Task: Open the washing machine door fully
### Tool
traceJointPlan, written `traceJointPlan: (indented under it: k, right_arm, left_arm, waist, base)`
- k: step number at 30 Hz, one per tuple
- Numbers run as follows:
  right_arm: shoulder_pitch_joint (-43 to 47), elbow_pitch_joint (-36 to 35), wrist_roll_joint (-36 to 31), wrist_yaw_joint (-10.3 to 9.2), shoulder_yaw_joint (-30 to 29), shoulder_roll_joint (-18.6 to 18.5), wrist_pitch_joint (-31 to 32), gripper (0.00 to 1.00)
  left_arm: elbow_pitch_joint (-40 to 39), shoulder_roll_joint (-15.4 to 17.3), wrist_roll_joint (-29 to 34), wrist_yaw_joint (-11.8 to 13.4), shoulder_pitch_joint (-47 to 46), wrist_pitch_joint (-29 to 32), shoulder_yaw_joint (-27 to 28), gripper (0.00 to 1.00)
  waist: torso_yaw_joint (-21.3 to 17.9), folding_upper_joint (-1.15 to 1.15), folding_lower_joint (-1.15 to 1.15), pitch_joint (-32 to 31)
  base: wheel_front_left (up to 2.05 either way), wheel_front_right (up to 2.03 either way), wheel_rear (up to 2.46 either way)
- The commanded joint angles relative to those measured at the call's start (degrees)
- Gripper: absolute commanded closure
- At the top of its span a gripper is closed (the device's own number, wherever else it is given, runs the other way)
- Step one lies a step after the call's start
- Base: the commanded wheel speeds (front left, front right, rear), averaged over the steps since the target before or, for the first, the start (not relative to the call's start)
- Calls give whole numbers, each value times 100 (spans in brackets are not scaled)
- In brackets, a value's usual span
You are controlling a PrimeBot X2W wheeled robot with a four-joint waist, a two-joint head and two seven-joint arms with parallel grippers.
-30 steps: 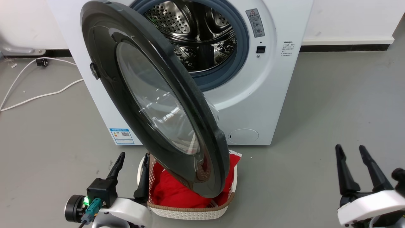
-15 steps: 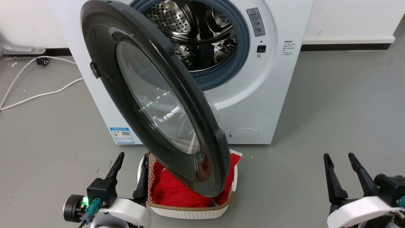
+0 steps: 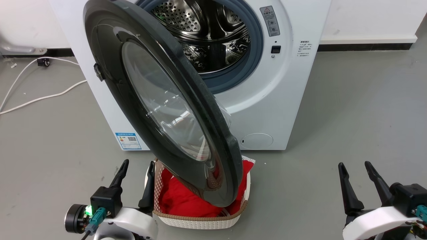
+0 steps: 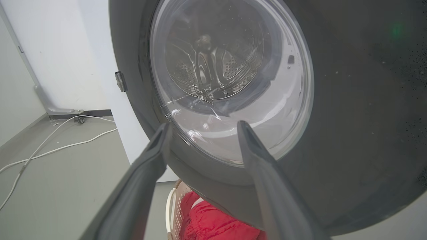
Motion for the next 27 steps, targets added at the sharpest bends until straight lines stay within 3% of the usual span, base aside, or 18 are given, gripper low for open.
traceJointPlan:
  k: [1,2,4,14,27]
  right_arm:
    - [-19,-36,-54,13,14,-14,1,0]
    - [-17,-44,-67,13,13,-17,3,0]
    - [-8,-56,-82,13,11,-15,16,0]
    - [38,-131,-196,13,12,4,95,0]
    - [87,-235,-248,13,-1,53,199,0]
  left_arm:
    - [-21,34,29,35,-81,10,-7,0]
    - [-23,32,4,27,-87,15,-10,48]
    - [-48,25,-41,25,-94,15,2,100]
    - [-347,16,-123,155,-233,70,67,100]
    - [-1887,-112,32,412,-1016,300,-59,100]
  waist:
    - [4,0,0,0]
    - [7,0,0,-2]
    - [11,0,0,-7]
    - [36,0,0,-28]
    - [117,0,0,-82]
  base:
    - [0,0,0]
    - [0,0,0]
    - [0,0,0]
    - [0,0,0]
    - [0,0,0]
